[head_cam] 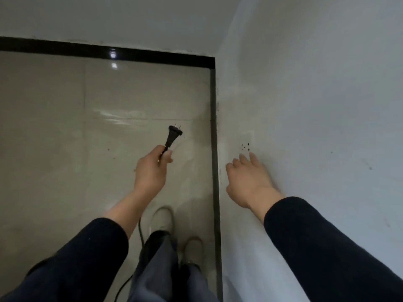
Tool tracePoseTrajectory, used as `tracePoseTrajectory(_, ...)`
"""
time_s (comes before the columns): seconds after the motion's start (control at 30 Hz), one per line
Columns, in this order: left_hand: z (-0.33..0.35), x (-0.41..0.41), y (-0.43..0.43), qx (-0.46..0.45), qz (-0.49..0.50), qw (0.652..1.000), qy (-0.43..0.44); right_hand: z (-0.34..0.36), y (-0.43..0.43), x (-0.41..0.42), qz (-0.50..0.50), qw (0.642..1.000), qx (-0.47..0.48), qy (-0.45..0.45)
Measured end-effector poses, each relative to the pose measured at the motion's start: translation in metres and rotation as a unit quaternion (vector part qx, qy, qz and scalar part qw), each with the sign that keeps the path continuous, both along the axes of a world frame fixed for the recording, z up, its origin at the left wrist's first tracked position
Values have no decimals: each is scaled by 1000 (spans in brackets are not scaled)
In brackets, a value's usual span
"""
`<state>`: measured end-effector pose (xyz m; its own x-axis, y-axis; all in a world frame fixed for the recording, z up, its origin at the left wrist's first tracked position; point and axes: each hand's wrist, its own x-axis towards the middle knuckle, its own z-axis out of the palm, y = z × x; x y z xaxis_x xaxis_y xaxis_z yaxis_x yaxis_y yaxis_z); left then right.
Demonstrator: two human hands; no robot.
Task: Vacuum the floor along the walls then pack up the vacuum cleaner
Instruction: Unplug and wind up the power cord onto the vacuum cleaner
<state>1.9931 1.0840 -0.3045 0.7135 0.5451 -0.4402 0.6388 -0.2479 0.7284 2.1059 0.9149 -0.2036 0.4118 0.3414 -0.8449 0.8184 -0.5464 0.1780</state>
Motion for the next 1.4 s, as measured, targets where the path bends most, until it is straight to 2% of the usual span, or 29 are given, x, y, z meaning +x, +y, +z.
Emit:
tracePoseTrajectory(0.07, 24, -8, -6, -102, 91, 990, -40, 5, 12, -23, -66, 994, 82, 39)
tracePoseTrajectory(0.2, 79, -53, -18, -223, 221, 944, -103, 16, 27, -71, -201, 955, 199, 87)
tracePoseTrajectory(0.27, 108, -89, -24, -256, 271, 919, -125, 20, 26, -101, -225, 939, 237, 110)
tracePoseTrajectory(0.4, 158, -167, -50, -295, 314, 884, -180, 16, 13, -173, -208, 916, 285, 190)
tracePoseTrajectory(0.53, 206, -237, -75, -309, 327, 867, -215, 15, -5, -248, -251, 884, 318, 233)
tracePoseTrajectory(0.6, 226, -269, -80, -286, 327, 875, -215, 21, -18, -274, -268, 885, 311, 220)
tracePoseTrajectory(0.77, 271, -348, -79, -222, 315, 897, -216, 23, -79, -301, -275, 915, 268, 125)
tracePoseTrajectory(0.83, 282, -382, -85, -201, 288, 912, -211, 30, -101, -313, -295, 913, 264, 100)
tracePoseTrajectory(1.0, 277, -464, -130, -114, 193, 959, -172, 51, -138, -379, -384, 877, 272, 93)
tracePoseTrajectory(1.13, 251, -541, -184, -62, 159, 971, -166, 71, -168, -466, -489, 827, 247, 123)
tracePoseTrajectory(1.23, 228, -599, -227, -17, 81, 988, -129, 91, -186, -529, -530, 800, 252, 125)
tracePoseTrajectory(1.33, 201, -654, -266, -12, 4, 996, -88, 112, -194, -580, -542, 788, 254, 146)
tracePoseTrajectory(1.4, 187, -691, -293, -36, 11, 997, -68, 124, -201, -614, -568, 764, 261, 158)
